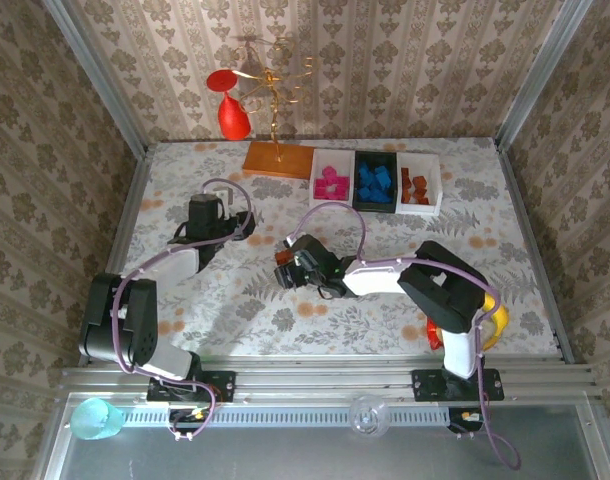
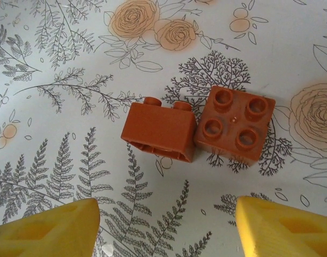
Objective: Sort the legos into containers by color
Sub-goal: Pick up the lego from the center of the table.
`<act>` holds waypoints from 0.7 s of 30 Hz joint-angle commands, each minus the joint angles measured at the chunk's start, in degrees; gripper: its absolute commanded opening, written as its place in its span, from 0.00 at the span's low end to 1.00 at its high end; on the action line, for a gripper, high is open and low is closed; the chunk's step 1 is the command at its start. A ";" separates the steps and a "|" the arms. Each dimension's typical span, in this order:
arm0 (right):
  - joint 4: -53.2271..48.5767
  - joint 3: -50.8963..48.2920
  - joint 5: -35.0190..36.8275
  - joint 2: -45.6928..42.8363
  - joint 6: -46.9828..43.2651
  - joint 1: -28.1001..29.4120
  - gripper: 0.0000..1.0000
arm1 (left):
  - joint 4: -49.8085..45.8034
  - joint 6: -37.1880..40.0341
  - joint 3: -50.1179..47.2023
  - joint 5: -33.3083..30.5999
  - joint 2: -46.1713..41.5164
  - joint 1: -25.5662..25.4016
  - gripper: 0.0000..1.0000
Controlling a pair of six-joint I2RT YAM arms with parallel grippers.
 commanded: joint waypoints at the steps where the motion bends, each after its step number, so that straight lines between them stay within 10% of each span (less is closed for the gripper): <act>1: -0.81 2.57 0.24 1.62 0.10 0.16 0.67 | 0.77 -1.21 0.37 0.78 -1.38 0.77 0.63; 21: -2.70 11.47 2.18 9.06 -2.94 0.17 0.58 | 0.15 -0.85 -0.26 1.92 -2.65 2.26 0.62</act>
